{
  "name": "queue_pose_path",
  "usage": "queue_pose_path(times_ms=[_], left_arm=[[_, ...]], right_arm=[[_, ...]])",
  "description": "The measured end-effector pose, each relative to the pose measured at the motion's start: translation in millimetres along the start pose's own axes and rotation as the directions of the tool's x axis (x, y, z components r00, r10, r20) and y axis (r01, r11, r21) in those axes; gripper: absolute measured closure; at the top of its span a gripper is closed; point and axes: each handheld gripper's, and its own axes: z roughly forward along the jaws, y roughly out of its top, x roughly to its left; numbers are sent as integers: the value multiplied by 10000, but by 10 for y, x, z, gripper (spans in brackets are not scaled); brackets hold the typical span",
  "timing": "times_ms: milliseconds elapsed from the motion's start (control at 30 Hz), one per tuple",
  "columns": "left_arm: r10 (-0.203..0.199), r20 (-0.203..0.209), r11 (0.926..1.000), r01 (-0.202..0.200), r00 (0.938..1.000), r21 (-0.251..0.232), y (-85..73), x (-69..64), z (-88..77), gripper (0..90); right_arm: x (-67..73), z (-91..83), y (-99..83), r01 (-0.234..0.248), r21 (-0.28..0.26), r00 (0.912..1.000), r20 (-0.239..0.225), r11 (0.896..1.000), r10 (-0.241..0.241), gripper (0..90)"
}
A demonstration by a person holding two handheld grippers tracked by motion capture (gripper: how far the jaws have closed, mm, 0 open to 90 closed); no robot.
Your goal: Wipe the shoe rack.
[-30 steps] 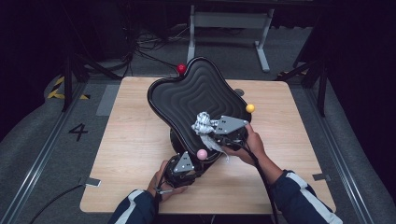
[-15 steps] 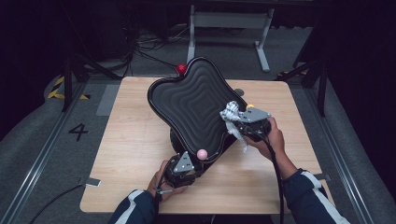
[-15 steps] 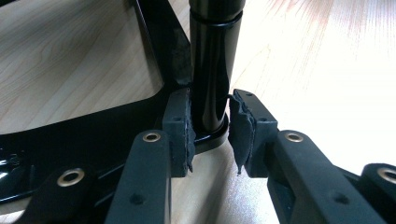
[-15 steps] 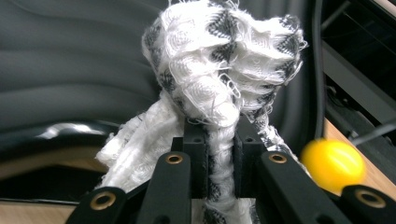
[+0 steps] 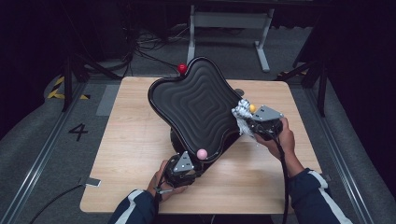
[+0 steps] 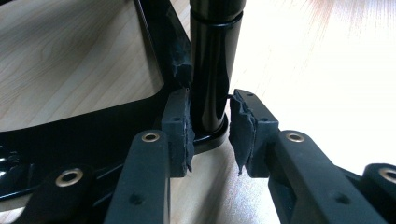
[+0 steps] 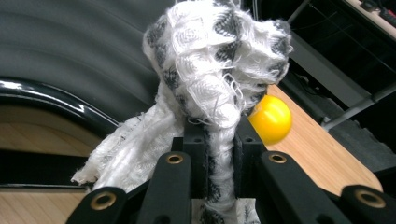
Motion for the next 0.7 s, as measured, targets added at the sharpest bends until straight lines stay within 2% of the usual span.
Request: queue_pose_path(times_ms=[33,133,200,233,300,333,400,500,667,700], left_arm=[[-87,24,10000,87,10000,-17,-2,-3,1,679],[1,-8,10000,-1,10000,6,0,-1,1,680],[-84,16,9999,84,10000,-60,0,3,6,683],[-38,6,10000,38,10000,-36,1,1,6,685],[-11,9,10000,11,10000,-14,1,3,4,685],[5,-8,10000,-5,10000,-1,1,2,3,685],[8,-35,10000,-8,10000,-23,2,-4,5,685],[27,-8,10000,-27,10000,-3,2,1,4,685],[-10,33,10000,10,10000,8,3,4,7,685],[-47,39,10000,47,10000,-6,3,4,8,686]], right_arm=[[-8,-2,-6,6,0,10000,20,10000,-6,798],[-18,8,-22,-192,-159,9997,-170,9997,190,805],[8,13,-12,-395,-325,9979,-529,9987,378,808],[28,10,-2,-369,-357,9975,-615,9987,347,808],[84,-14,19,-301,-595,9936,-1105,9978,234,807],[116,-27,30,-165,-646,9932,-1163,9978,89,806],[200,-52,51,57,-744,9867,-1615,9972,-177,803],[357,-87,74,527,-865,9804,-1849,9949,-680,802],[549,-143,138,897,-1143,9612,-2504,9894,-1160,801],[582,-151,148,923,-1269,9548,-2703,9876,-1239,801]])
